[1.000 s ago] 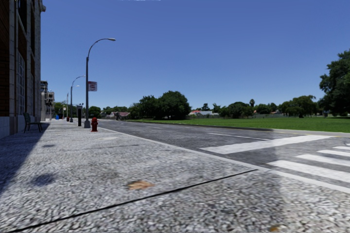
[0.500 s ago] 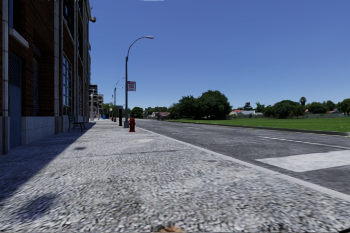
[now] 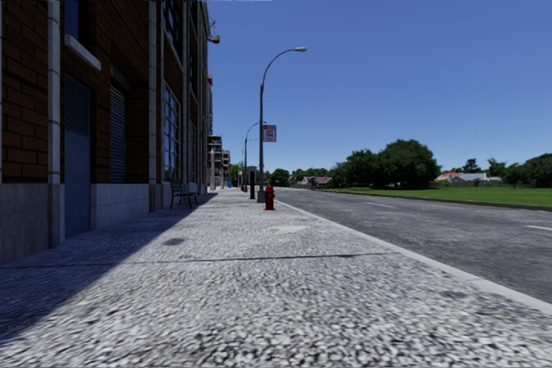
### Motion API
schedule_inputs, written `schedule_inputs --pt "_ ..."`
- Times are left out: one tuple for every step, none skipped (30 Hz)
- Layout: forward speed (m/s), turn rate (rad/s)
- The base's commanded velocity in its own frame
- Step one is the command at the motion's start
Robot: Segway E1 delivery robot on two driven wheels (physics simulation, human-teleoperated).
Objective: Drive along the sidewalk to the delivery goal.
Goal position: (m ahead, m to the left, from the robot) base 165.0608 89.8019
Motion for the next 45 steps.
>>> schedule_inputs --pt "2.0 0.56" --pt "2.0 0.56" --pt "2.0 0.56" --pt "2.0 0.56" --pt "2.0 0.56" --pt "2.0 0.56" --pt "2.0 0.56" --pt "2.0 0.46" --pt "2.0 0.34" --pt "2.0 0.34" --pt "2.0 0.0" --pt "2.0 0.0" --pt "2.0 0.0" --pt "2.0 0.0" --pt "2.0 0.0" --pt "2.0 0.0" --pt "2.0 0.0" --pt "2.0 0.0" --pt "2.0 0.0" --pt "2.0 0.0" --pt "2.0 0.0" --pt "2.0 0.0" --pt "2.0 0.0" --pt "2.0 0.0" --pt "2.0 0.0" --pt "2.0 0.0" --pt "2.0 0.0" --pt "2.0 0.0" --pt "2.0 0.0" --pt "2.0 0.0" --pt "2.0 0.0" --pt "2.0 0.0" --pt "2.0 0.0" --pt "2.0 0.0" --pt "2.0 0.0" --pt "2.0 0.0" --pt "2.0 0.0" --pt "2.0 0.0" --pt "2.0 0.0" --pt "2.0 0.0" --pt "2.0 0.0" --pt "2.0 0.0" --pt "2.0 0.0" --pt "2.0 0.0" --pt "2.0 0.0"
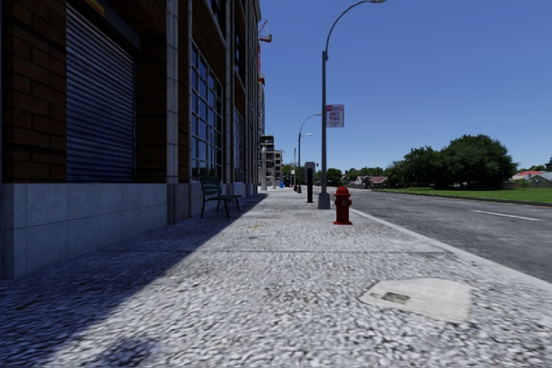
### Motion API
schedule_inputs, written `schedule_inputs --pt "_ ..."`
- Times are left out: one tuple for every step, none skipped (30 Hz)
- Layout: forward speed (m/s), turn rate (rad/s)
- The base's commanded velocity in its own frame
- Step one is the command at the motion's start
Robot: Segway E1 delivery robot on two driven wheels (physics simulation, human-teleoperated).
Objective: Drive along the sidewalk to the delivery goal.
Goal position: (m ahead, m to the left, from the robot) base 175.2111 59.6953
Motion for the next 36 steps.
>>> schedule_inputs --pt "2.0 0.0" --pt "2.0 0.0" --pt "2.0 0.0" --pt "2.0 0.0" --pt "2.0 0.0" --pt "2.0 0.0" --pt "2.0 0.0" --pt "2.0 0.0" --pt "2.0 0.0" --pt "2.0 0.0" --pt "2.0 0.0" --pt "2.0 0.0" --pt "2.0 0.0" --pt "2.0 0.0" --pt "2.0 0.0" --pt "2.0 0.0" --pt "2.0 0.0" --pt "2.0 0.0" --pt "2.0 0.0" --pt "2.0 0.0" --pt "2.0 0.0" --pt "2.0 0.0" --pt "2.0 0.0" --pt "2.0 0.0" --pt "2.0 0.0" --pt "2.0 0.0" --pt "2.0 0.0" --pt "2.0 0.0" --pt "2.0 0.0" --pt "2.0 0.0" --pt "2.0 0.0" --pt "2.0 0.0" --pt "2.0 0.0" --pt "2.0 0.0" --pt "2.0 0.0" --pt "2.0 0.0"
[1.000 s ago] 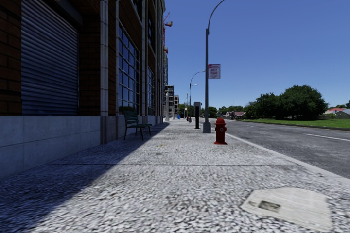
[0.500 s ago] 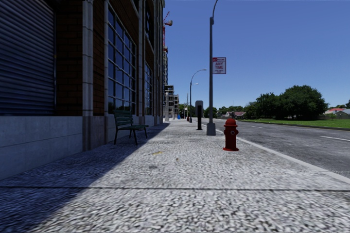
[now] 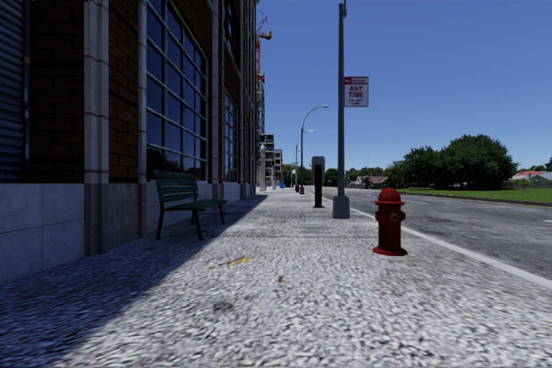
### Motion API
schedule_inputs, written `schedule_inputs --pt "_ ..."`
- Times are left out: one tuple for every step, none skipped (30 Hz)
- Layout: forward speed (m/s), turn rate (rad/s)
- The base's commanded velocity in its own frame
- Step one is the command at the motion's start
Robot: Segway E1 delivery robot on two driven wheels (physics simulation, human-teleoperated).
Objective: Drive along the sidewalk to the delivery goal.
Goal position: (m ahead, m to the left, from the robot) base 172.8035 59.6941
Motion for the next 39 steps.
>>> schedule_inputs --pt "2.0 0.0" --pt "2.0 0.0" --pt "2.0 0.0" --pt "2.0 0.0" --pt "2.0 0.0" --pt "2.0 0.0" --pt "2.0 0.0" --pt "2.0 0.0" --pt "2.0 0.0" --pt "2.0 0.0" --pt "2.0 0.0" --pt "2.0 0.0" --pt "2.0 0.0" --pt "2.0 0.0" --pt "2.0 0.0" --pt "2.0 0.0" --pt "2.0 0.0" --pt "2.0 0.0" --pt "2.0 0.0" --pt "2.0 0.0" --pt "2.0 0.0" --pt "2.0 0.0" --pt "2.0 0.0" --pt "2.0 0.0" --pt "2.0 0.0" --pt "2.0 0.0" --pt "2.0 0.0" --pt "2.0 0.0" --pt "2.0 0.0" --pt "2.0 0.0" --pt "2.0 0.0" --pt "2.0 0.0" --pt "2.0 0.0" --pt "2.0 0.0" --pt "2.0 0.0" --pt "2.0 0.0" --pt "2.0 0.0" --pt "2.0 0.0" --pt "2.0 0.0"
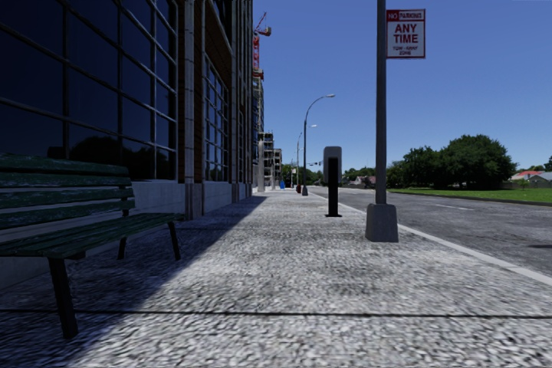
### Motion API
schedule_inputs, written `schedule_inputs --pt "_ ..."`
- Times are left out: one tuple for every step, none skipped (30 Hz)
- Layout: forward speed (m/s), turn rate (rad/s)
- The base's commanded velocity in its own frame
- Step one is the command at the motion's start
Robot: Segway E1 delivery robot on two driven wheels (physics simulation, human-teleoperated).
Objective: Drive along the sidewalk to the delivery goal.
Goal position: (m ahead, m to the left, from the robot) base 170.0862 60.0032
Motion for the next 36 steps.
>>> schedule_inputs --pt "2.0 0.0" --pt "2.0 0.0" --pt "2.0 0.0" --pt "2.0 0.0" --pt "2.0 0.0" --pt "2.0 0.0" --pt "2.0 0.0" --pt "2.0 0.0" --pt "2.0 0.0" --pt "2.0 0.0" --pt "2.0 0.0" --pt "2.0 0.0" --pt "2.0 0.0" --pt "2.0 0.0" --pt "2.0 0.0" --pt "2.0 0.0" --pt "2.0 0.0" --pt "2.0 0.0" --pt "2.0 0.0" --pt "2.0 0.0" --pt "2.0 0.0" --pt "2.0 0.0" --pt "2.0 0.0" --pt "2.0 0.0" --pt "2.0 0.0" --pt "2.0 0.0" --pt "2.0 0.0" --pt "2.0 0.0" --pt "2.0 0.0" --pt "2.0 0.0" --pt "2.0 0.0" --pt "2.0 0.0" --pt "2.0 0.0" --pt "2.0 0.0" --pt "2.0 0.0" --pt "2.0 0.0"
